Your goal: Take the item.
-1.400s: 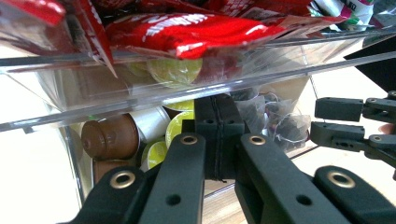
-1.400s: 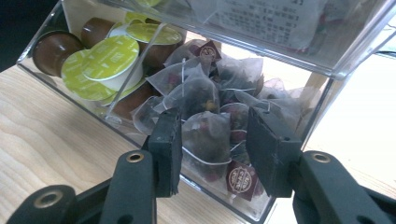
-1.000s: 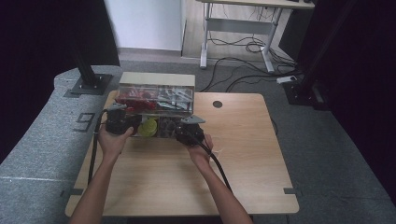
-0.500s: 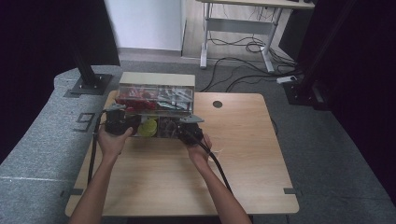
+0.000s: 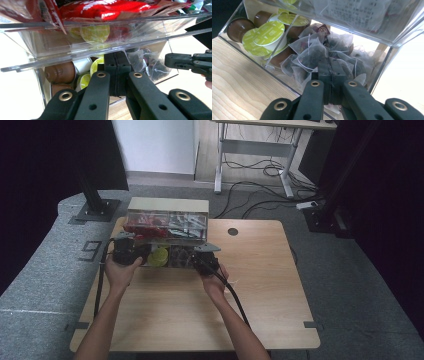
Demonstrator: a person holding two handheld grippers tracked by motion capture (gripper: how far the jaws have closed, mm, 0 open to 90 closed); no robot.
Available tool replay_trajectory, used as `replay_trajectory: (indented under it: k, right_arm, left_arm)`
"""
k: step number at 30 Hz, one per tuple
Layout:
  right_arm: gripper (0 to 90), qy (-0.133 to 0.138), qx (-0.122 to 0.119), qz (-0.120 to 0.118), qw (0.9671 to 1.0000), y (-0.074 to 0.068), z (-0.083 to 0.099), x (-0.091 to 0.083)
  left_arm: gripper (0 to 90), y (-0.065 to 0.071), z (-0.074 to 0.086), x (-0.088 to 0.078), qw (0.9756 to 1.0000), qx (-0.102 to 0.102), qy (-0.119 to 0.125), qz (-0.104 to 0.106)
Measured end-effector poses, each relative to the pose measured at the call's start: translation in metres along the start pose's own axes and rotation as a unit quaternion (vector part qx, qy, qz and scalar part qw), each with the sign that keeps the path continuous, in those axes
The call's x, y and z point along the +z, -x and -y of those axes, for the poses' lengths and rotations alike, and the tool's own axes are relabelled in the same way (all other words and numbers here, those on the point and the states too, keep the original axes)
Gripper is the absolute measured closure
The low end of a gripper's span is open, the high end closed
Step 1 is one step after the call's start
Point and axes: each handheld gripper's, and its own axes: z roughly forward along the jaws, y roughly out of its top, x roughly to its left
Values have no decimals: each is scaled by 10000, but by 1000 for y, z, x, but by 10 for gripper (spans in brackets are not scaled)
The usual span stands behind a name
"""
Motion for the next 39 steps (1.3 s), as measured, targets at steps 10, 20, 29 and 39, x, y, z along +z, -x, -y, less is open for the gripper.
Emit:
replay_trajectory:
  k: [10, 20, 29, 39]
  right_arm:
    - [889, 144, 26, -65, 9999, 1, -3, -10]
    - [889, 302, 76, -125, 9994, 4, -5, -23]
    - [890, 389, 144, -179, 9990, 7, -3, -31]
    - [890, 502, 139, -226, 9984, 8, -2, -41]
  left_arm:
    - [900, 0, 0, 0, 10000, -9, 8, -3]
    - [900, 1, 0, 1, 10000, -7, 11, -21]
    - [900, 1, 1, 1, 10000, -25, 17, -15]
    - [900, 1, 1, 1, 10000, -28, 13, -11]
